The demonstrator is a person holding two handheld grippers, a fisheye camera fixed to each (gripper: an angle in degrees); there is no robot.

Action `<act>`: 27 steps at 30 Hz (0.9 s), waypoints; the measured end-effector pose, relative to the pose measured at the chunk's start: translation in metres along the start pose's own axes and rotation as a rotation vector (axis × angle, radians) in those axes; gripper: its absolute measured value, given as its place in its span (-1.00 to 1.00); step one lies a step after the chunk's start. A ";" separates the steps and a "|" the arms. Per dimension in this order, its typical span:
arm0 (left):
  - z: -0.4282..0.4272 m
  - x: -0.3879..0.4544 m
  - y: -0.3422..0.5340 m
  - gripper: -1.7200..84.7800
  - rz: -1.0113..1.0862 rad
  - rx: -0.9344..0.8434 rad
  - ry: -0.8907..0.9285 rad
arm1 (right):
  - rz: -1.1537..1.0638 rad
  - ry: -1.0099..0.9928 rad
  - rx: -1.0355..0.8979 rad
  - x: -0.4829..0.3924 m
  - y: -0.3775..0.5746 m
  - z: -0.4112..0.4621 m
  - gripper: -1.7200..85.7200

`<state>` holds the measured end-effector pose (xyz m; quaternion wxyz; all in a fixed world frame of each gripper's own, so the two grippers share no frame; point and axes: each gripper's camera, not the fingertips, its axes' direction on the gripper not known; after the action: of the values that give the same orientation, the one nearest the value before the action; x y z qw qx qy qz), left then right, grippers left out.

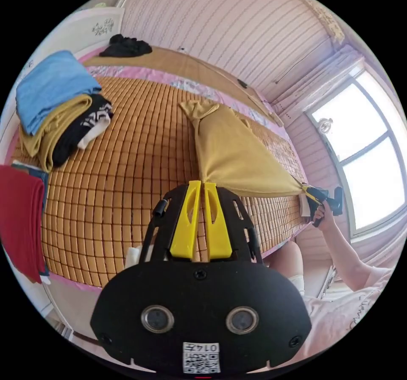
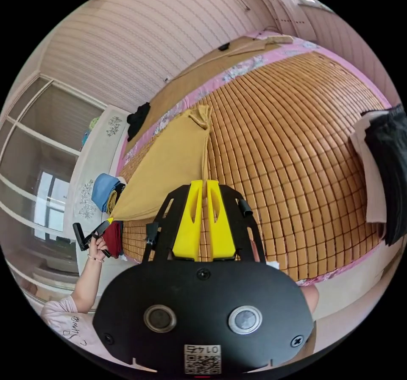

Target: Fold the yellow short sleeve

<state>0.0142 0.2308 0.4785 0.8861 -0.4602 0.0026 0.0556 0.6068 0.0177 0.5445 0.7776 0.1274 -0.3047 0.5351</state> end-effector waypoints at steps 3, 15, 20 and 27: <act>0.045 -0.018 0.015 -0.98 -0.070 -0.109 0.001 | 0.080 0.064 -0.095 0.034 0.019 0.036 -0.95; 0.111 -0.018 0.055 -0.98 -0.019 -0.397 -0.034 | 0.034 0.160 -0.274 0.081 0.072 0.047 -0.95; 0.116 -0.007 0.051 -0.98 0.039 -0.455 -0.084 | -0.028 0.196 -0.352 0.082 0.085 0.049 -0.95; 0.133 -0.005 0.036 -0.96 0.029 -0.493 -0.091 | -0.076 0.190 -0.428 0.089 0.094 0.065 -0.94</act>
<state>-0.0011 0.3591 0.5259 0.7452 -0.6596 -0.0443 0.0879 0.5205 0.0879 0.6372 0.8317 -0.0802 -0.3315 0.4381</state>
